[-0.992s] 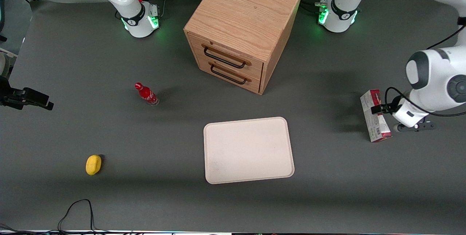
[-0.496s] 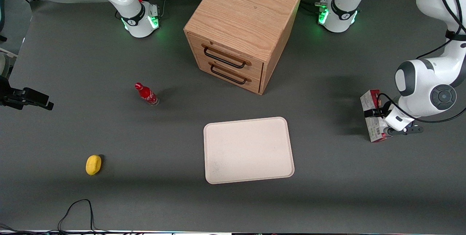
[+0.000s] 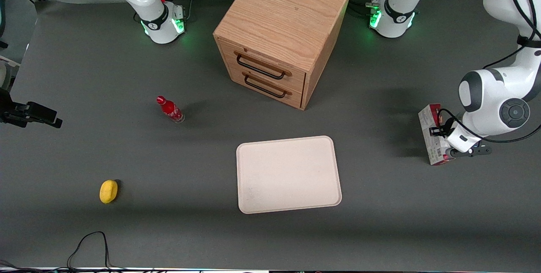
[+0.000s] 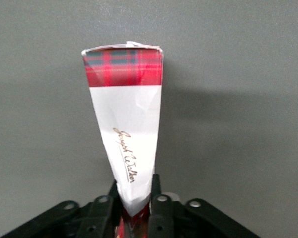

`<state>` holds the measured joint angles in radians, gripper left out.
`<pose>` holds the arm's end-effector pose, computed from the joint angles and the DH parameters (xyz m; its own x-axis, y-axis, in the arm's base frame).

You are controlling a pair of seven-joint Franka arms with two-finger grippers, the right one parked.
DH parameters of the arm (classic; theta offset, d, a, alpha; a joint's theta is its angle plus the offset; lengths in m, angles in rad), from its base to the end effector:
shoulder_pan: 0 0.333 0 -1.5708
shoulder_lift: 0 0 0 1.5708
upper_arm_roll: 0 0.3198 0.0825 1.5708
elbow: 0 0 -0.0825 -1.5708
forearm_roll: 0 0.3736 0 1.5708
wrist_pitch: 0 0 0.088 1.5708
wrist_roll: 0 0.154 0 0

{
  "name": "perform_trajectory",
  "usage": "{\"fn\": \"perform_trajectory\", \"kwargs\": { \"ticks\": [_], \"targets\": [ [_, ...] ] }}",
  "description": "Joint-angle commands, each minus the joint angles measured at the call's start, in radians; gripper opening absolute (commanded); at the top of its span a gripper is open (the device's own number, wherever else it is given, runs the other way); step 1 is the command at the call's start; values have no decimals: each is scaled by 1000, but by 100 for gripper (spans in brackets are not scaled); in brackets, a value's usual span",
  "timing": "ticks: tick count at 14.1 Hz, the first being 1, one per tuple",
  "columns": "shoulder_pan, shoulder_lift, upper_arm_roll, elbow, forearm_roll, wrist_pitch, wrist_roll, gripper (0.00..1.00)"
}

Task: Place red cookie box on tray
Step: 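Close the left gripper on the end of the cookie box, then lift the cookie box upright and carry it over the cream tray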

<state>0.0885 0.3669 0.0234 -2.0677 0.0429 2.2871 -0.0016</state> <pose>0.5578 0.0654 0.2063 0.9855 0.0837 -0.1474 0.0792 -0.9962 -0.0365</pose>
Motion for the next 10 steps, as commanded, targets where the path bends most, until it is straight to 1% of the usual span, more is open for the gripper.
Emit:
{"fn": "perform_trajectory", "kwargs": {
  "ticks": [1, 3, 6, 8, 10],
  "targets": [
    [-3, -11, 4, -3, -11, -6, -14, 0],
    [-7, -38, 4, 3, -11, -38, -17, 0],
    [-10, -106, 3, 44, -11, -160, -18, 0],
    [-21, -169, 1, 116, -11, -315, -18, 0],
    [-36, -195, 0, 258, -11, -536, -58, 0]
  ]
}}
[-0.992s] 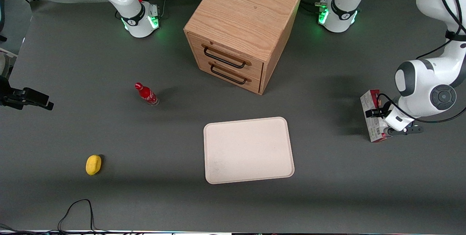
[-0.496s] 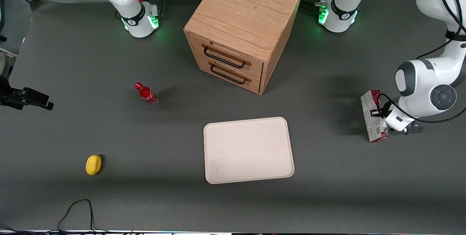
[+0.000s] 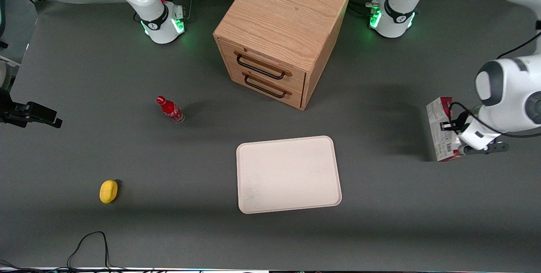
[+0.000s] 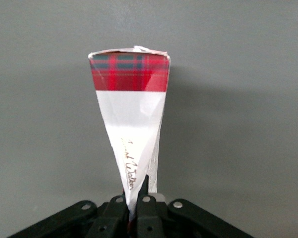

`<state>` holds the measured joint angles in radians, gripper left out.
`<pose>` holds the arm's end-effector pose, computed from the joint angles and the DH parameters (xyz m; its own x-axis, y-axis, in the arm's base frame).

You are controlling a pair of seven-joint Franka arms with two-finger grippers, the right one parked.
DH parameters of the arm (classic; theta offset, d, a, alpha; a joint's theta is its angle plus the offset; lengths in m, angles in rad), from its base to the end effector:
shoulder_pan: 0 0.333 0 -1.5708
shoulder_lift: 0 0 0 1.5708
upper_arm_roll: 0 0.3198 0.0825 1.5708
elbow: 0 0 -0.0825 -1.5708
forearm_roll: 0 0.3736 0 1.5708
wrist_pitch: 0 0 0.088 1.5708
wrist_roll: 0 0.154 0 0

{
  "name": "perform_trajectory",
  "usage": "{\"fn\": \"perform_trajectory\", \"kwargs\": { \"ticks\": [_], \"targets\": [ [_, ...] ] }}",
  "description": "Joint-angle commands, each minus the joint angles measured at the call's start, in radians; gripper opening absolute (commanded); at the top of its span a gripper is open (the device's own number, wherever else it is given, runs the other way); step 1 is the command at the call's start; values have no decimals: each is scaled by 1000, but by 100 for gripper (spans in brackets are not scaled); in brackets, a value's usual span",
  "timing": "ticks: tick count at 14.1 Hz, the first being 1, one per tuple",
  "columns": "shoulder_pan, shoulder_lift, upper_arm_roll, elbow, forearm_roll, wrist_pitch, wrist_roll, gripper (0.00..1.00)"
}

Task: Place red cookie box on tray
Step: 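Lift the cookie box upright and carry it over the cream tray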

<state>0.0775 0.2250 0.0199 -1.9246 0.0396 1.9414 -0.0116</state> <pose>0.5609 0.0590 0.3223 0.9740 0.0928 -0.2065 0.0864 -0.9955 -0.0400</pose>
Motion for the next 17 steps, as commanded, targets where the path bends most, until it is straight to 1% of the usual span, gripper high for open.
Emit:
{"fn": "perform_trajectory", "kwargs": {
  "ticks": [1, 4, 6, 7, 10, 11, 13, 15, 17],
  "targets": [
    [-28, -55, -8, 206, -7, -310, -68, 0],
    [-36, -52, -21, 441, -9, -572, -68, 0],
    [-42, -41, -18, 577, -10, -694, -67, 0],
    [-42, -39, -18, 617, -13, -737, -65, 0],
    [-53, -35, -34, 636, -29, -757, -74, 0],
    [-59, -20, -47, 638, -35, -754, -106, 0],
    [-91, 17, -109, 660, -46, -742, -256, 0],
    [-119, 120, -199, 766, -46, -740, -408, 0],
    [-162, 273, -282, 915, -47, -721, -555, 0]
  ]
}}
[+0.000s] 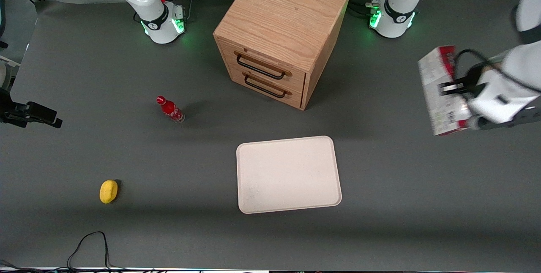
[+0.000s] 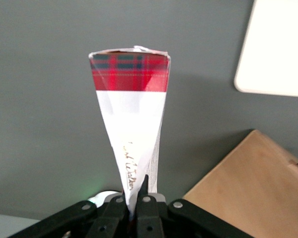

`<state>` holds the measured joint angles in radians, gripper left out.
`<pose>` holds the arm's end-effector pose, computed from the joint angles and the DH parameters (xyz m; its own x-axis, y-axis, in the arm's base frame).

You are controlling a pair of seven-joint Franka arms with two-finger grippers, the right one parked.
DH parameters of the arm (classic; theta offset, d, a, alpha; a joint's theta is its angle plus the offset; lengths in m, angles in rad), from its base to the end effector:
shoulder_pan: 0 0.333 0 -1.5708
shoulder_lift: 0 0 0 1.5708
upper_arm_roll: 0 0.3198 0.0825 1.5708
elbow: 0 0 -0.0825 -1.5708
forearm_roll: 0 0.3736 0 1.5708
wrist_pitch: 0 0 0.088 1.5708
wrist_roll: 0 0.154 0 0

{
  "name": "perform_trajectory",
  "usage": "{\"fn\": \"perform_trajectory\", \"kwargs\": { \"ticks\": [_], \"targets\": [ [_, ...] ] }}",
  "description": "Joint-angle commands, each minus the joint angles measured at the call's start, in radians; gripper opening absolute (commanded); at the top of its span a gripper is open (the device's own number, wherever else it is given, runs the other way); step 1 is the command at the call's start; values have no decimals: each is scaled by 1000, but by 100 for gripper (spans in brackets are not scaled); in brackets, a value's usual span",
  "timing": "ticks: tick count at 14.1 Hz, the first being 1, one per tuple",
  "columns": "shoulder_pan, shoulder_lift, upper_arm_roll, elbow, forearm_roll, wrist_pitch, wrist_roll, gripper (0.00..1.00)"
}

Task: Place red cookie box on tray
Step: 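Lift the cookie box upright and carry it over the cream tray, then lower the box onto the tray and open the left gripper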

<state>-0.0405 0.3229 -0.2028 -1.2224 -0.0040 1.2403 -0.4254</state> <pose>0.5745 -0.1240 0.5320 0.9379 0.1817 -0.2955 0.1718 -0.9833 -0.0594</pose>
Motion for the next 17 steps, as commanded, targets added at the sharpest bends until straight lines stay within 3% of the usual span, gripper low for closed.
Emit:
{"fn": "perform_trajectory", "kwargs": {
  "ticks": [1, 6, 9, 13, 17],
  "targets": [
    [-70, 235, -87, 260, -4, 14, -206, 0],
    [-251, 435, -78, 297, 15, 338, -385, 0],
    [-251, 514, -66, 296, 25, 438, -378, 0],
    [-268, 619, -63, 285, 122, 554, -371, 0],
    [-266, 666, -59, 281, 128, 607, -320, 0]
  ]
}}
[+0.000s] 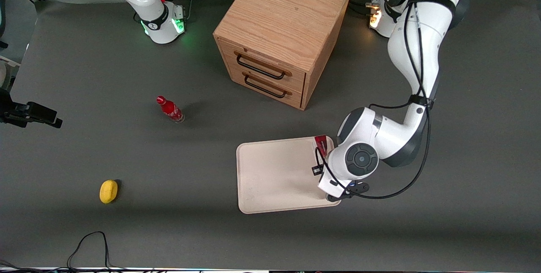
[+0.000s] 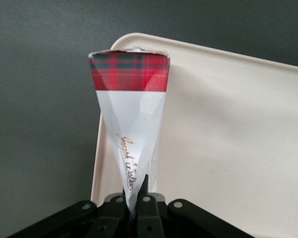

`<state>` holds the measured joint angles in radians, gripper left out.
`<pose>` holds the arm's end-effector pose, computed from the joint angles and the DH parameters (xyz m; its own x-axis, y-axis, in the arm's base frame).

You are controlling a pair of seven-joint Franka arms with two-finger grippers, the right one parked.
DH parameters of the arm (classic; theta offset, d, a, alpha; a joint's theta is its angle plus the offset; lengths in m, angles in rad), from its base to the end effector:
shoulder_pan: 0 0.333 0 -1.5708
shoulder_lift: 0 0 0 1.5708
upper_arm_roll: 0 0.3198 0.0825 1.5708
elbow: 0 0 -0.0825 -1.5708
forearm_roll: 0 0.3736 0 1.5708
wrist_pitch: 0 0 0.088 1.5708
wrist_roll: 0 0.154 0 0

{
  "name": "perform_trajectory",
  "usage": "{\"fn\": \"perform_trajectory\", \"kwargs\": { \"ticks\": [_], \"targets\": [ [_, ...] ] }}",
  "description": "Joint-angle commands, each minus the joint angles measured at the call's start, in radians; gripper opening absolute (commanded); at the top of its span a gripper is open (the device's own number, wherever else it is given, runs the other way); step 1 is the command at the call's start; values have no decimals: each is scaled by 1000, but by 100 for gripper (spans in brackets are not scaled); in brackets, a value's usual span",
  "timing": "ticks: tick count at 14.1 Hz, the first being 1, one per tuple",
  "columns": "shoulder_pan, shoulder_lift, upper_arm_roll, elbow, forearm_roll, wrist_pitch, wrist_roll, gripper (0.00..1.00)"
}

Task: Place red cookie box on tray
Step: 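Lower the box onto the tray and open the left gripper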

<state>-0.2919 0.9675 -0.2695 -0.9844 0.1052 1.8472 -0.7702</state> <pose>0.6825 -0.3370 0.2351 0.9518 0.2715 -0.1428 0.2786 -0.9599 0.0319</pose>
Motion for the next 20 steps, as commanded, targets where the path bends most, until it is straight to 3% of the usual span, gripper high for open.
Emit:
{"fn": "perform_trajectory", "kwargs": {
  "ticks": [1, 9, 10, 11, 16, 20],
  "targets": [
    [-16, 27, 9, 41, 19, 4, 25, 0],
    [-16, 28, 7, 23, 33, 1, 49, 0],
    [-16, 28, 7, 21, 33, 1, 48, 43],
    [-16, 24, 7, 20, 34, 0, 48, 98],
    [6, -15, 7, 15, 38, -34, 66, 100],
    [29, -131, 3, -2, 34, -213, 107, 100]
  ]
}}
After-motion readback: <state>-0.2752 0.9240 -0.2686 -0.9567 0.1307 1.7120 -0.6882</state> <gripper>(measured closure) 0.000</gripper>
